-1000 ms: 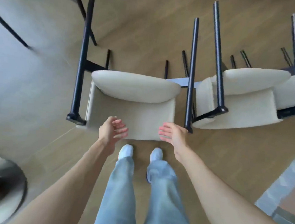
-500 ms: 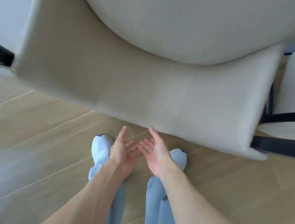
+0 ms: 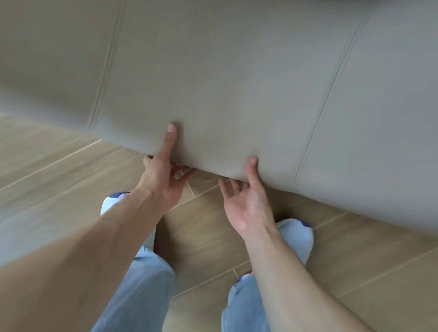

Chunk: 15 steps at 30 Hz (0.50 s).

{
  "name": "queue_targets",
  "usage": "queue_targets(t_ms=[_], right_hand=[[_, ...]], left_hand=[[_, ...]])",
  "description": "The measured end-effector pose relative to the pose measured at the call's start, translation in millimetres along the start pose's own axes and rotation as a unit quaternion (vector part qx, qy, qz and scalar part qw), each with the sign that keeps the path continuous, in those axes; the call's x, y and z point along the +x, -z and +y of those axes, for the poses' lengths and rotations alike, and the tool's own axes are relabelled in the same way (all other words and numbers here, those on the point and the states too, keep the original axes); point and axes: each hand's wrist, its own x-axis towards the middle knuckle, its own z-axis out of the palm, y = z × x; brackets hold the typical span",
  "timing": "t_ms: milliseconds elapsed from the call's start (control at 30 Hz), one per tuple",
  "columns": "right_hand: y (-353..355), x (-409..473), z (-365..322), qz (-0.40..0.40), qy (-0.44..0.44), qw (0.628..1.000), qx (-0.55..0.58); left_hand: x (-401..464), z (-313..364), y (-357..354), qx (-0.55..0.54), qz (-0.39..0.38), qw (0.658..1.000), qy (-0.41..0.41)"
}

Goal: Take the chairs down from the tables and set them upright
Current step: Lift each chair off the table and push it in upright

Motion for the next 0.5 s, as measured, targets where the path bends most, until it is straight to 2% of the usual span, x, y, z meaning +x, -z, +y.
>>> queue_targets(t_ms=[100,233,333,500], right_hand=[[0,4,1,-0.032,0.012,0.998,0.05],[-9,-3,-1,-0.02,0.02,0.997,0.07],[-14,-18,-4,-0.001,0.029,0.997,0.069],[-11,-76,-14,0.033,0.045,0.998,0.037]], left_hand=[[7,-3,-1,-0.071,0.002,0.997,-0.011],[7,6,0,-0.094,0.005,0.996,-0.014],[-2,10,1,-0.084,0.006,0.996,-0.033],[-55,9,10,0.001,-0.019,0.999,-0.034]])
